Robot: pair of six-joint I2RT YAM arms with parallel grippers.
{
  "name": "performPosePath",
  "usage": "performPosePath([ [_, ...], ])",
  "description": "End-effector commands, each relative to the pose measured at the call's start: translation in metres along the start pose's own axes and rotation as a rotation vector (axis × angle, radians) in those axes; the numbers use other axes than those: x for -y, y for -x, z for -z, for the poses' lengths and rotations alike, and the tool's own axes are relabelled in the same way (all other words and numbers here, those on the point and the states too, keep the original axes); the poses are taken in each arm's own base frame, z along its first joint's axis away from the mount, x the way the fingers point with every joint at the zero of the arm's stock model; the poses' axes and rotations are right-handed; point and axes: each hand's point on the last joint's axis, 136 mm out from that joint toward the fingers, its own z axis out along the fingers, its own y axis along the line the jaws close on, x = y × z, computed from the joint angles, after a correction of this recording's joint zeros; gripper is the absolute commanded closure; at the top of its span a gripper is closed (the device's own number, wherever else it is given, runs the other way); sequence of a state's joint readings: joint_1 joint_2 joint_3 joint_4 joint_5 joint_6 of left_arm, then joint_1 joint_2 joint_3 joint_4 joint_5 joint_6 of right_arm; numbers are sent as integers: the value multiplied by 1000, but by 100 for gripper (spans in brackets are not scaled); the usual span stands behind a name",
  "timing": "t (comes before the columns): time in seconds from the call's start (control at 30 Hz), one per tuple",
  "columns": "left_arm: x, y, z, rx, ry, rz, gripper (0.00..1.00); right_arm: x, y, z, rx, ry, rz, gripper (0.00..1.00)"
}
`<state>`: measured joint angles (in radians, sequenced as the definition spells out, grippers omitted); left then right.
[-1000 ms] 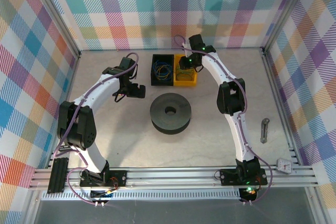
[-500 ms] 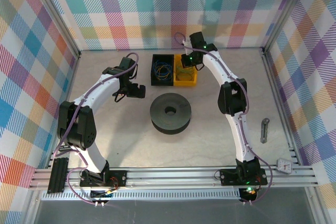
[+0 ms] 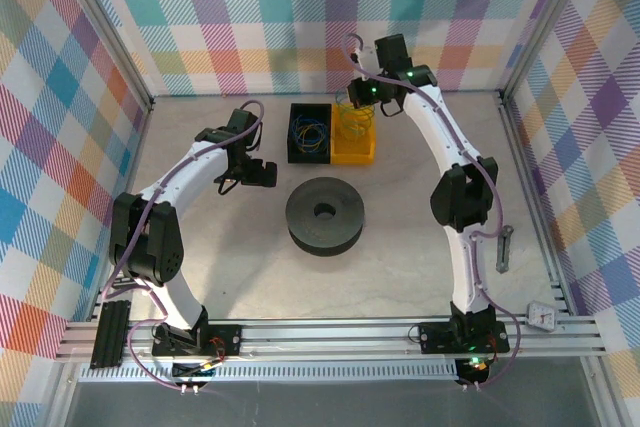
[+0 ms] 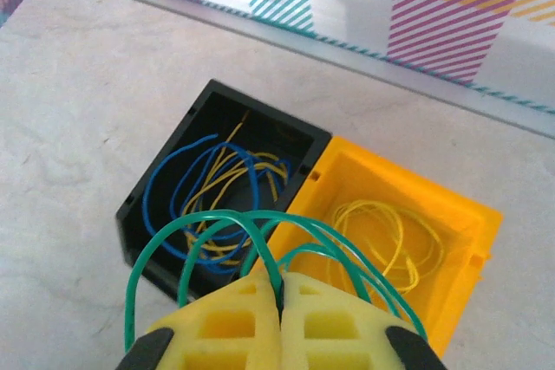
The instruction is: Wrap the cables
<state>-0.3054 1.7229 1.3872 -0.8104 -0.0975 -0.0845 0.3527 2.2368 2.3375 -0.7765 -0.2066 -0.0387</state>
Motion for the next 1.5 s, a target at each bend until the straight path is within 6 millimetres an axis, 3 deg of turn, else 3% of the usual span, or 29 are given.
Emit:
performPosePath([
  [0.0,5,14,19,63,-24,-15,0,-30,12,29,49,128,12,100],
  [0.13,27,36,31,163,-152,-7,0,-60,19,58,109,263,-7,100],
  [0.3,85,58,60,312,-512,-42,0,-98,20,91,167,469,-53,100],
  [0.5,120,71,96,475,-790,-72,0,-121,25,117,211,616,-111,100],
  [0.67,128,75,117,568,-920,-65,1,-131,30,131,238,683,-135,100],
  [0.87,133,77,134,614,-1062,-62,7,-135,30,133,240,720,-153,100],
  [1.23,125,84,121,616,-1074,-12,19,-145,31,145,257,794,-167,100],
  [1.47,119,85,123,640,-1090,5,22,-147,31,151,271,803,-170,100],
])
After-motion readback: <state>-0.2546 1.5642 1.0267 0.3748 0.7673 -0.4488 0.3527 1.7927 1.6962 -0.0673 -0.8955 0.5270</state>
